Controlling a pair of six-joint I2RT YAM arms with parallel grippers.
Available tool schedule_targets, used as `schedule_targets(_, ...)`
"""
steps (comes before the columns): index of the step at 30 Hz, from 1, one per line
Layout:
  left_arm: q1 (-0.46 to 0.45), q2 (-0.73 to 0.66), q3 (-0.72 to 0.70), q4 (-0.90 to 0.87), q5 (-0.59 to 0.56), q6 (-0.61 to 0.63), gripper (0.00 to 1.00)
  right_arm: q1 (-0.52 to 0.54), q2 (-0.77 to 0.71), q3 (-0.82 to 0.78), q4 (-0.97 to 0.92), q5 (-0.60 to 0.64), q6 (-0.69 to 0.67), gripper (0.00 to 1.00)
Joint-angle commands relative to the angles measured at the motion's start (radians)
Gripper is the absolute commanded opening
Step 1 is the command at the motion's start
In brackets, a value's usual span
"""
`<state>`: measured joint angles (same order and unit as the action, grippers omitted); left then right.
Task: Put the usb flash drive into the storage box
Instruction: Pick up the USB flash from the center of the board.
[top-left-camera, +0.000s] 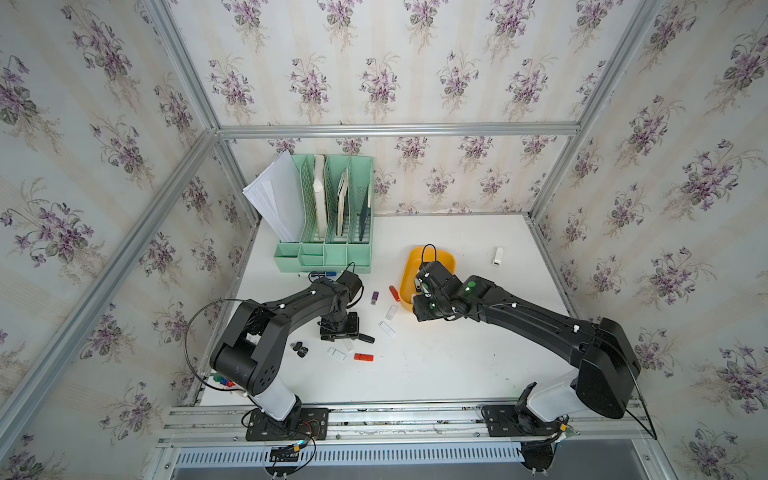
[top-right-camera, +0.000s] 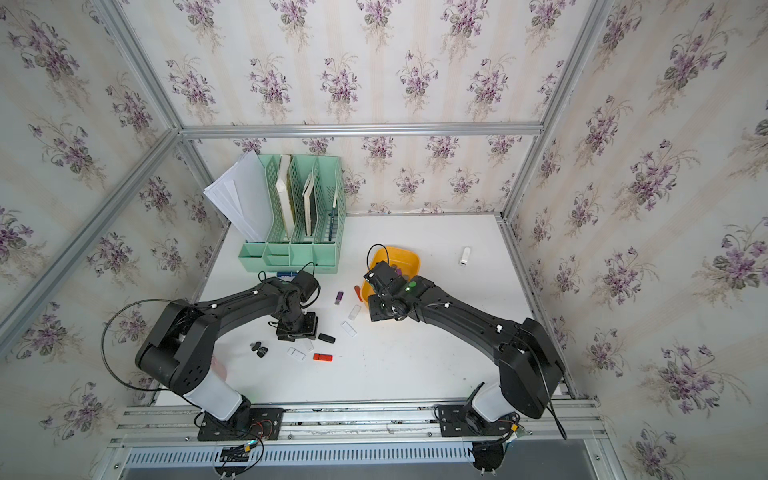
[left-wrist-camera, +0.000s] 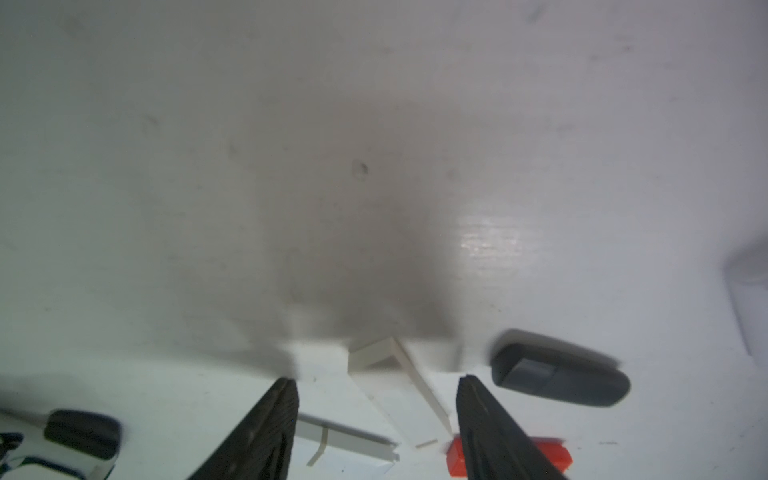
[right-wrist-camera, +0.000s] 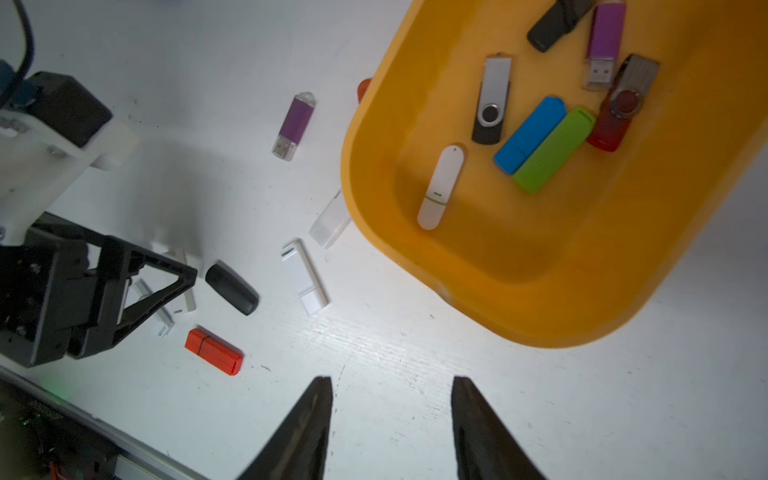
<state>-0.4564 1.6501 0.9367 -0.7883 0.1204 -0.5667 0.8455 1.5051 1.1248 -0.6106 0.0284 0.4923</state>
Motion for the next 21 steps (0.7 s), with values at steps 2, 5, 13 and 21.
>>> schedule_targets(2,0.0,0.022,-0.001,0.028,0.017,-0.01,0.6,0.033,0.022,-0.021,0.09,-0.064,-0.083,0.57)
schedule_targets(5,-0.002,0.035,-0.002,0.043,0.025,-0.016,0.56,0.046,0.04,-0.024,0.113,-0.074,-0.109,0.61)
schedule_targets(13,-0.018,0.038,-0.02,0.046,0.028,-0.028,0.56,0.048,0.087,-0.014,0.112,-0.056,-0.126,0.62)
schedule_targets(21,-0.059,0.033,-0.029,0.043,0.023,-0.063,0.5,0.048,0.088,-0.032,0.124,-0.049,-0.126,0.62)
